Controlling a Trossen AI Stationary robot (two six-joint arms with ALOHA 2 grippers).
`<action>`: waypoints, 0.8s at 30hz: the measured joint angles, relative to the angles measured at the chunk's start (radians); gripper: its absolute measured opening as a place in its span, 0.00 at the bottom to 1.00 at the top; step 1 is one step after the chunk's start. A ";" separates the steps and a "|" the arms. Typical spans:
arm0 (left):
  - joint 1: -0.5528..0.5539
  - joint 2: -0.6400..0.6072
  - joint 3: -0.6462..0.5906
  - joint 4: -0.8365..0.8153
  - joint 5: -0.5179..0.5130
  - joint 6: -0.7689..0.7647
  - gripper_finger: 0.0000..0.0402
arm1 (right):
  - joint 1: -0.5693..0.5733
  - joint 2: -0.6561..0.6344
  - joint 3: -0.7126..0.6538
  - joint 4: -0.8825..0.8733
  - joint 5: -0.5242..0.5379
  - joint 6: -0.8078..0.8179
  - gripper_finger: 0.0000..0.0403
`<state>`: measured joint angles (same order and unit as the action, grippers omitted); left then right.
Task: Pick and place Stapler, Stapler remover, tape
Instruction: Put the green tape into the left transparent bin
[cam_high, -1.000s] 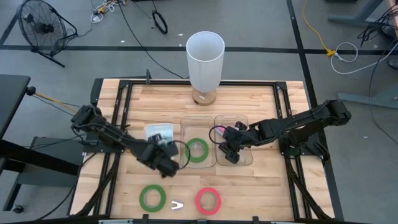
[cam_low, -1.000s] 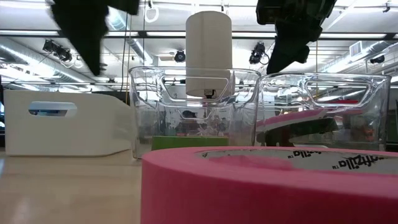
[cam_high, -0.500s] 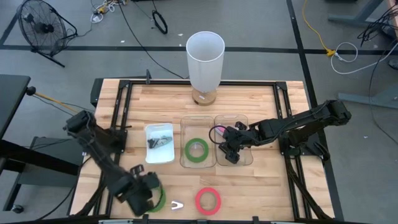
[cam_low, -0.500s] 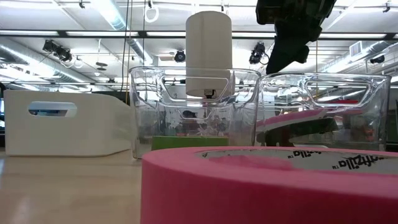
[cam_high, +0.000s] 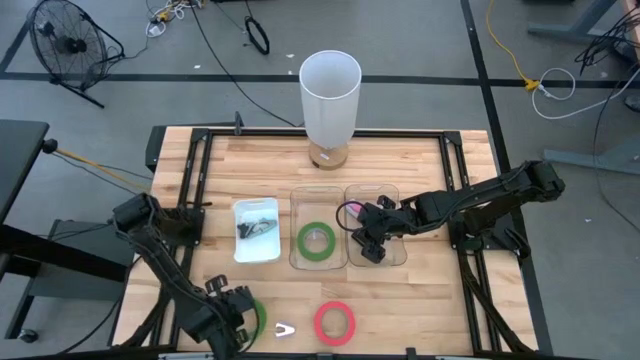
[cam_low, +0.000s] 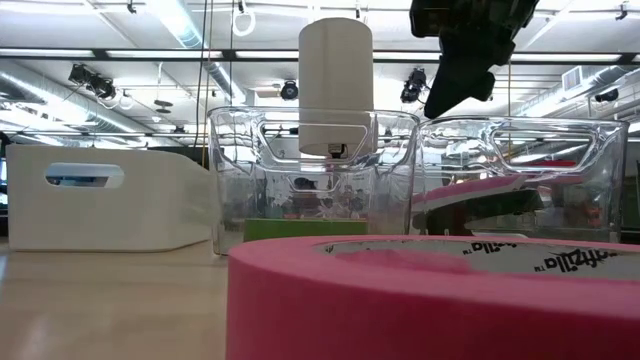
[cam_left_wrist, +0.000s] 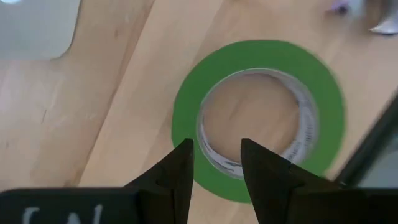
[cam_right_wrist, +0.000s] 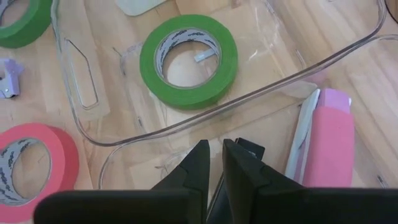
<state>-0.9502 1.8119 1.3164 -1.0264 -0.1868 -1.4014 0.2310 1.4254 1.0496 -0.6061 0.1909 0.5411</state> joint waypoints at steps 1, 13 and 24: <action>0.002 0.012 0.000 0.000 0.011 0.004 0.34 | 0.000 0.000 0.000 0.004 0.000 0.000 0.12; 0.027 0.096 0.000 -0.057 0.046 0.025 0.34 | 0.000 0.000 0.000 0.010 0.000 0.000 0.12; 0.031 0.099 -0.029 0.014 0.065 0.009 0.34 | 0.021 0.000 0.000 0.009 0.001 0.000 0.12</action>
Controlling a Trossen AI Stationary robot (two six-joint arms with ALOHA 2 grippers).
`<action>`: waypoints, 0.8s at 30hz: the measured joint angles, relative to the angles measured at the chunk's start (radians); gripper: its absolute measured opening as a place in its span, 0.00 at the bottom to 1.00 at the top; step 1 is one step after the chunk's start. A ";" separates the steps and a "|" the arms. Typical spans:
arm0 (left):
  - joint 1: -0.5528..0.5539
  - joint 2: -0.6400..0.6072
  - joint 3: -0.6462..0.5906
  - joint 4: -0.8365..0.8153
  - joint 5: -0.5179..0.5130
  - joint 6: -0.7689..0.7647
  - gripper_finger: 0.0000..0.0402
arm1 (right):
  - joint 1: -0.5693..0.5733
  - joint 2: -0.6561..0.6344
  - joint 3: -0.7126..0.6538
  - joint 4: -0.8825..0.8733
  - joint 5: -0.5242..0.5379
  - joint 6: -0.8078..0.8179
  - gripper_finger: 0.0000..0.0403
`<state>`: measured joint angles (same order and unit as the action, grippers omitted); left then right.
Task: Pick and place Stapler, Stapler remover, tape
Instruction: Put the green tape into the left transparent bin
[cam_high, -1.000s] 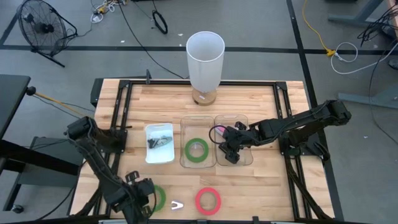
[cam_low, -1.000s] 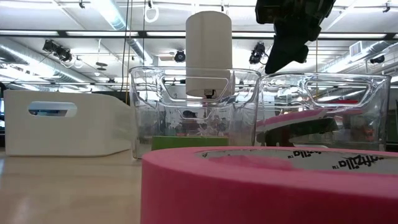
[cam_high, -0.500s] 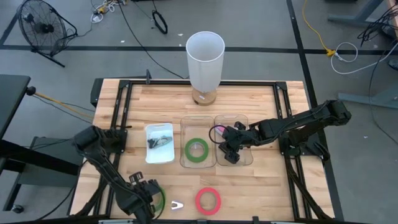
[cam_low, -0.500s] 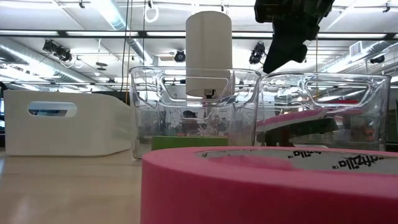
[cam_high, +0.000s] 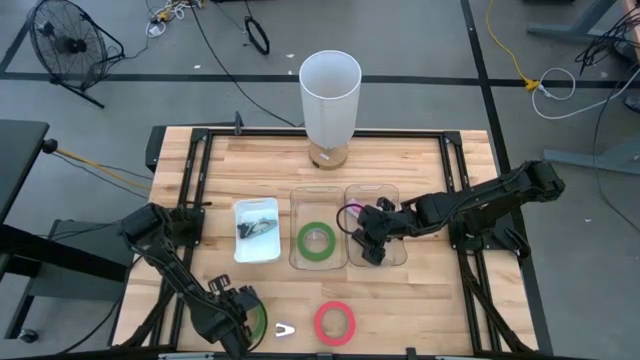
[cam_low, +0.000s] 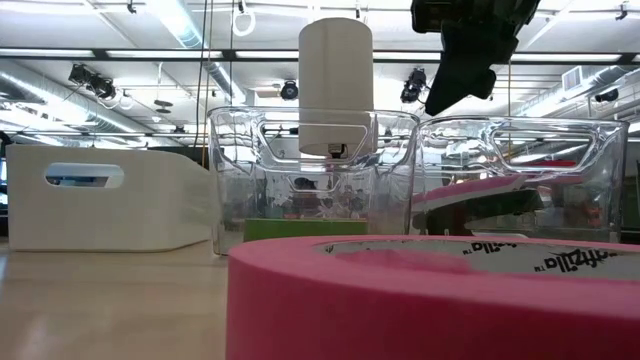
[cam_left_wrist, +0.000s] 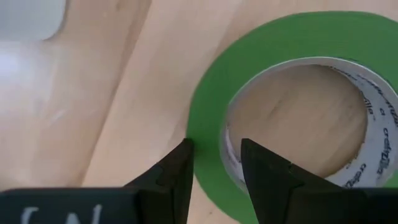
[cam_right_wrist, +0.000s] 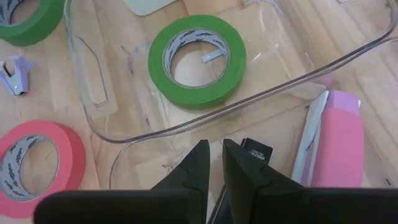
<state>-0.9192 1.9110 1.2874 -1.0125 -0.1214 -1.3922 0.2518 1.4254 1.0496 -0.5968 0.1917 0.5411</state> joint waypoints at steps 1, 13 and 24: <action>0.000 -0.003 -0.011 0.017 0.006 0.000 0.34 | 0.002 0.000 0.000 0.000 0.000 0.000 0.12; 0.008 -0.008 -0.081 0.046 0.023 -0.037 0.35 | 0.004 0.000 0.000 0.000 0.003 0.000 0.12; 0.008 -0.059 -0.086 0.034 -0.026 -0.036 0.43 | 0.004 0.000 0.000 0.011 0.003 0.000 0.12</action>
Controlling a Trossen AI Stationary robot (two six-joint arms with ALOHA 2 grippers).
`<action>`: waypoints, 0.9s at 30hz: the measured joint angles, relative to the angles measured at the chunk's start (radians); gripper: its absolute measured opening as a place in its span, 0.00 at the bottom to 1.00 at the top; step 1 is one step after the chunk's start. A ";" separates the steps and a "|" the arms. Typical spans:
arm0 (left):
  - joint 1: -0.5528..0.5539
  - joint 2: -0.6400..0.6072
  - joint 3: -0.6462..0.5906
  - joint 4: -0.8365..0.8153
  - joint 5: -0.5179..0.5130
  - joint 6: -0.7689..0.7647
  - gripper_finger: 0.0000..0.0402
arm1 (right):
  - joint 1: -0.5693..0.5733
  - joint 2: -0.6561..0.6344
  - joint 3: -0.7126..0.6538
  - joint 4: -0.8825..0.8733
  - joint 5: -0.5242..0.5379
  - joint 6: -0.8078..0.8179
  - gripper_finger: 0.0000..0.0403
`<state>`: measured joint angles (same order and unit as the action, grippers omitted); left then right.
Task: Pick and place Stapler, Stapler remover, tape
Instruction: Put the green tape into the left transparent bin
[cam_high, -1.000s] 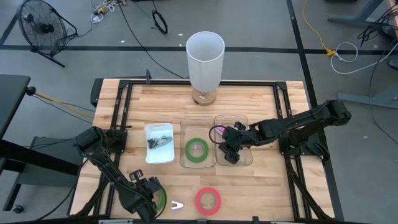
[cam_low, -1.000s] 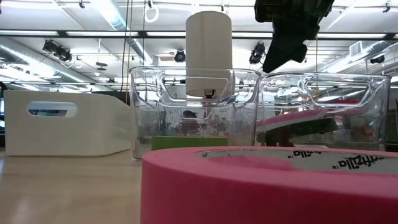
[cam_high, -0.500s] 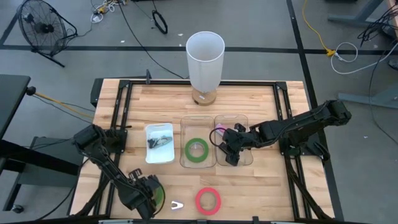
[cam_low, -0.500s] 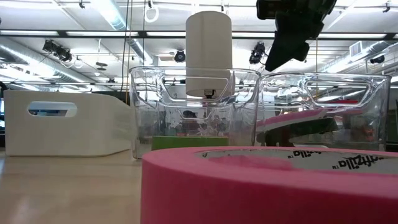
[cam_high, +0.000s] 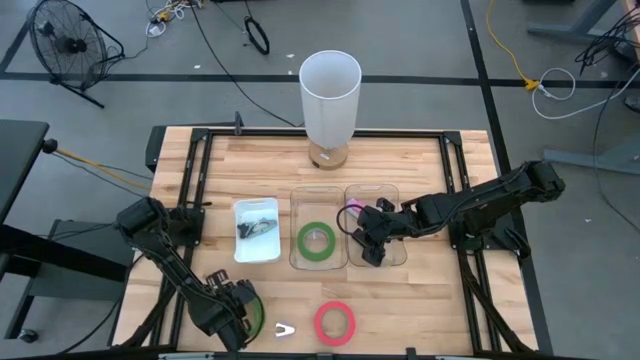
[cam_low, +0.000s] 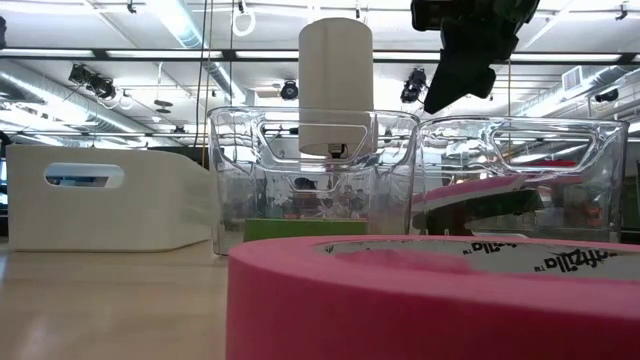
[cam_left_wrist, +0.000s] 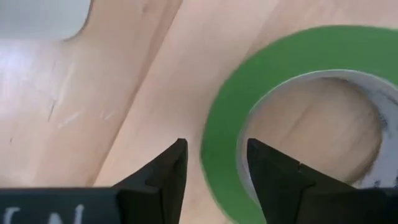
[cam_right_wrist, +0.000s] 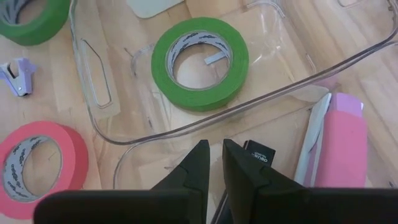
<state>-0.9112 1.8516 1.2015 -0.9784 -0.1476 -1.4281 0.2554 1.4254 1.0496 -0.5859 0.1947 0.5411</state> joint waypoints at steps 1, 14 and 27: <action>0.000 0.000 0.000 -0.001 -0.005 0.000 0.43 | 0.000 0.000 0.000 0.002 0.000 0.000 0.12; 0.004 0.019 -0.001 0.034 -0.013 -0.017 0.45 | 0.000 0.000 0.000 0.010 0.000 -0.001 0.12; 0.041 0.063 0.004 0.067 0.022 0.119 0.28 | 0.000 0.000 0.000 0.012 0.000 -0.001 0.12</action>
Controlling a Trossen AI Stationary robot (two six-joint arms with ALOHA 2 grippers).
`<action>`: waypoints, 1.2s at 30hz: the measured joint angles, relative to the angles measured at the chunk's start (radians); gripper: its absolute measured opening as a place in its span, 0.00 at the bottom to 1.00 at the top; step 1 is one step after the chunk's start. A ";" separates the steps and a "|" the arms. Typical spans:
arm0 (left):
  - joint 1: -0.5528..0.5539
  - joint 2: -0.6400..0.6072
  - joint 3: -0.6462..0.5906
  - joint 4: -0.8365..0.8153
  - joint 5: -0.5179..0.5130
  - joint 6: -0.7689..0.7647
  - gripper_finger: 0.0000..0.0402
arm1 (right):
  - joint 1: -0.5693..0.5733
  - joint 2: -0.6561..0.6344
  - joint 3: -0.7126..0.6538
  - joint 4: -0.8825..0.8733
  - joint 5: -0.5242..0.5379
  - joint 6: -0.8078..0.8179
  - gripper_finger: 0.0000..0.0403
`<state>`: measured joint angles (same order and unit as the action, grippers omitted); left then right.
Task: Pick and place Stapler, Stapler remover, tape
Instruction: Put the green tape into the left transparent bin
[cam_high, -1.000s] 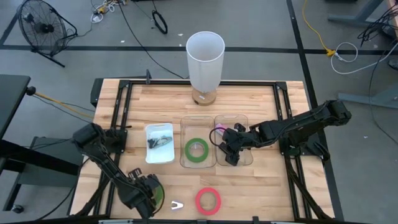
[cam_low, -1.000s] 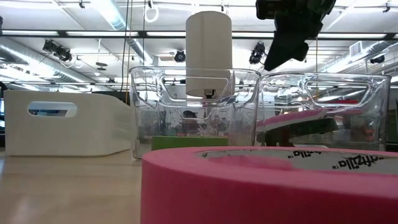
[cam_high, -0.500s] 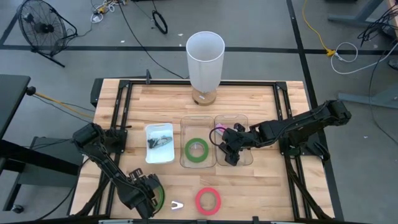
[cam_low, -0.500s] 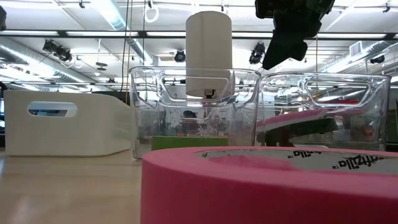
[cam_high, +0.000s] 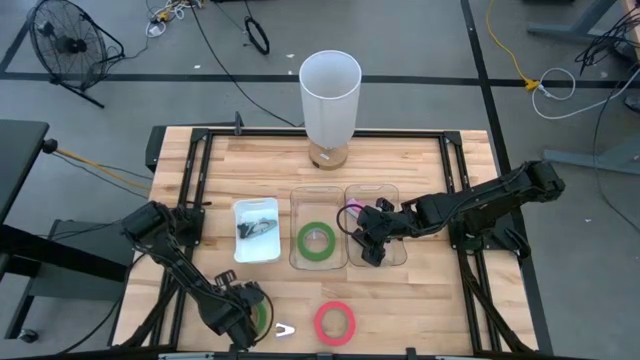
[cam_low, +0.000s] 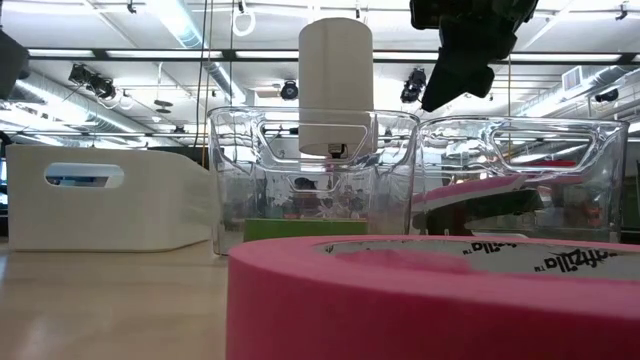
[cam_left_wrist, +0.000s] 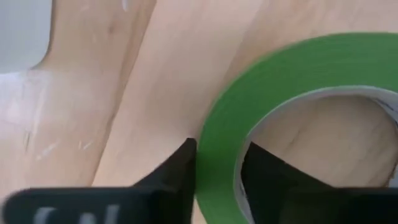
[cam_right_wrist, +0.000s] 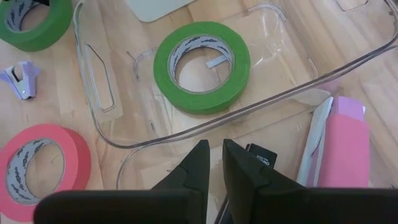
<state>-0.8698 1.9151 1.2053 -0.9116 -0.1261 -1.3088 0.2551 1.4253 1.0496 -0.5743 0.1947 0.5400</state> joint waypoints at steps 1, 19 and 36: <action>0.001 -0.002 0.000 0.000 0.002 0.002 0.23 | 0.000 0.000 0.000 0.000 0.000 0.000 0.12; 0.010 0.005 0.200 -0.183 -0.076 0.133 0.21 | 0.000 0.000 0.000 0.000 0.000 -0.003 0.12; 0.333 0.002 0.646 -0.621 -0.427 0.641 0.21 | 0.000 0.000 0.000 0.003 0.000 0.001 0.12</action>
<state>-0.5367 1.9167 1.8508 -1.5331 -0.5536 -0.6678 0.2554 1.4254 1.0496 -0.5716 0.1944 0.5409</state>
